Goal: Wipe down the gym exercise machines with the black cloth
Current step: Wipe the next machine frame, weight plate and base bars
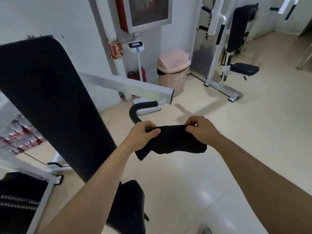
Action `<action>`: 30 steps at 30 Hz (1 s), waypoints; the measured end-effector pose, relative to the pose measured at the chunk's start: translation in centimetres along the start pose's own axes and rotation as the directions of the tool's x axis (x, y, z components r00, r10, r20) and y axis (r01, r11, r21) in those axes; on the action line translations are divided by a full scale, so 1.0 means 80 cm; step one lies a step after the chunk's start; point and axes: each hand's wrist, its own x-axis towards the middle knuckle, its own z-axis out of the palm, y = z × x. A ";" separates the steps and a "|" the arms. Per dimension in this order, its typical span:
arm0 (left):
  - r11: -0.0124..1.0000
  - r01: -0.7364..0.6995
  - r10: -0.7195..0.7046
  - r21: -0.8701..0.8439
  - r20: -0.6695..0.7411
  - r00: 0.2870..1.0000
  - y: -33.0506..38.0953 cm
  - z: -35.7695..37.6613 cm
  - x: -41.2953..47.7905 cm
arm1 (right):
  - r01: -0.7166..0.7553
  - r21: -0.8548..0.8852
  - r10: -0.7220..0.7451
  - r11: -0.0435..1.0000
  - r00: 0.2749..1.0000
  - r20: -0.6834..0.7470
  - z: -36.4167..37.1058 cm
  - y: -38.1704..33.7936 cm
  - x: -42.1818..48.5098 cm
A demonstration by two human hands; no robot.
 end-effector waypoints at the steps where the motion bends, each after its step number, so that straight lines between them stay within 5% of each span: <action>1: 1.000 0.012 -0.012 -0.001 -0.049 0.999 0.008 0.014 0.018 | 0.020 -0.016 -0.020 1.000 1.000 0.016 -0.016 0.011 0.019; 14: 0.961 0.249 -0.176 0.118 -0.429 0.886 0.070 0.085 0.191 | 0.228 -0.081 -0.204 0.970 0.950 0.236 -0.128 0.052 0.275; 23: 0.878 0.473 -0.327 0.073 -0.630 0.704 0.046 0.038 0.308 | 0.406 -0.159 -0.315 0.900 0.858 0.406 -0.087 0.003 0.465; 30: 0.717 0.688 -0.408 0.113 -0.733 0.545 0.010 0.026 0.360 | 0.506 -0.130 -0.353 0.853 0.742 0.570 -0.020 -0.025 0.572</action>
